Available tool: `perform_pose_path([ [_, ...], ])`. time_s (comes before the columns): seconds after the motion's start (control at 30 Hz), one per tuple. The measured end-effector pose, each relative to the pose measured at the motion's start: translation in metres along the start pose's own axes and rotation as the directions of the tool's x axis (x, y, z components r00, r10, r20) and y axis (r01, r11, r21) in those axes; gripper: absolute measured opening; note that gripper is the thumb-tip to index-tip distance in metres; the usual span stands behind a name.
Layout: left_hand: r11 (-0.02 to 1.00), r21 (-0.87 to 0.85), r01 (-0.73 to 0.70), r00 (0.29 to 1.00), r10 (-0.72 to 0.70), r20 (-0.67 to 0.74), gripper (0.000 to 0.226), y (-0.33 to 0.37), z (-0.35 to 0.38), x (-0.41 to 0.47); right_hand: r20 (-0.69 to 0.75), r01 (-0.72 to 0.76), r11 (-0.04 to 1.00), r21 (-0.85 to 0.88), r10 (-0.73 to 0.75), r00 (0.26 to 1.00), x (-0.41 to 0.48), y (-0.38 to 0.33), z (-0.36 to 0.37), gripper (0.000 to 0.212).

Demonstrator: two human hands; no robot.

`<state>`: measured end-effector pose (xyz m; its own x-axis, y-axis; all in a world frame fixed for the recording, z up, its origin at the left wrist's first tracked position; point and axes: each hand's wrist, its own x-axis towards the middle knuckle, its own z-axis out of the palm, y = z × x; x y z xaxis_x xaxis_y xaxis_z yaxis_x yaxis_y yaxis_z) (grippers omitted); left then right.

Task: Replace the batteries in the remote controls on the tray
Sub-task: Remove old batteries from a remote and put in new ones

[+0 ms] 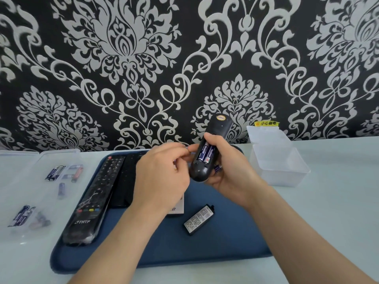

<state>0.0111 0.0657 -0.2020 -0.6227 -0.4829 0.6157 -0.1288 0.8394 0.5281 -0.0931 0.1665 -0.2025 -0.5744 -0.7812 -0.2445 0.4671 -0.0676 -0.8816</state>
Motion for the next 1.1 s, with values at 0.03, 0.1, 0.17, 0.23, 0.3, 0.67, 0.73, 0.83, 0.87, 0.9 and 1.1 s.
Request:
perform_pose_path([
  [0.03, 0.999, -0.037, 0.025, 0.999, -0.026, -0.021, 0.030, 0.000, 0.000, 0.000, -0.008, 0.006, 1.000, -0.026, -0.006, 1.000, -0.001, -0.002, -0.001, 0.035],
  [0.1, 0.967, -0.239, 0.090, 0.996, -0.084, 0.036, 0.025, 0.002, -0.002, 0.000, -0.030, 0.012, 0.999, -0.045, -0.013, 0.999, 0.000, -0.004, -0.005, 0.034],
  [0.17, 0.904, -0.406, 0.136, 0.982, -0.067, 0.179, 0.024, 0.008, -0.003, 0.000, -0.034, 0.010, 0.999, -0.033, -0.011, 0.999, -0.001, -0.005, -0.007, 0.040],
  [0.23, 0.895, -0.426, 0.134, 0.962, -0.013, 0.274, 0.026, 0.011, -0.004, 0.000, -0.002, -0.014, 1.000, -0.023, 0.014, 1.000, 0.000, -0.005, -0.008, 0.043],
  [0.3, 0.910, -0.399, 0.109, 0.953, 0.018, 0.303, 0.028, 0.010, -0.002, -0.001, 0.038, -0.028, 0.999, -0.031, 0.029, 0.999, 0.001, -0.004, -0.011, 0.052],
  [0.67, 0.987, -0.057, -0.148, 0.942, 0.158, 0.295, 0.045, 0.017, -0.010, -0.002, -0.048, 0.084, 0.983, -0.164, -0.093, 0.995, -0.004, 0.000, -0.003, 0.053],
  [0.73, 0.986, -0.025, -0.168, 0.945, 0.168, 0.282, 0.043, 0.019, -0.010, -0.003, -0.078, 0.113, 0.977, -0.183, -0.129, 0.989, -0.003, 0.001, -0.002, 0.057],
  [0.83, 0.985, -0.030, -0.167, 0.945, 0.169, 0.279, 0.043, 0.021, -0.009, -0.002, -0.116, 0.149, 0.961, -0.232, -0.179, 0.977, 0.000, 0.003, -0.002, 0.059],
  [0.87, 0.988, -0.047, -0.149, 0.949, 0.156, 0.272, 0.041, 0.022, -0.008, -0.002, -0.117, 0.165, 0.952, -0.259, -0.201, 0.973, 0.000, 0.004, -0.002, 0.059],
  [0.9, 0.990, -0.070, -0.120, 0.955, 0.135, 0.265, 0.040, 0.022, -0.006, -0.001, -0.119, 0.179, 0.940, -0.289, -0.221, 0.968, 0.000, 0.006, -0.002, 0.060],
  [1.1, 0.978, -0.201, 0.056, 0.965, -0.001, 0.264, 0.036, 0.022, 0.002, 0.006, -0.124, 0.243, 0.897, -0.370, -0.306, 0.944, 0.000, 0.014, -0.001, 0.062],
])
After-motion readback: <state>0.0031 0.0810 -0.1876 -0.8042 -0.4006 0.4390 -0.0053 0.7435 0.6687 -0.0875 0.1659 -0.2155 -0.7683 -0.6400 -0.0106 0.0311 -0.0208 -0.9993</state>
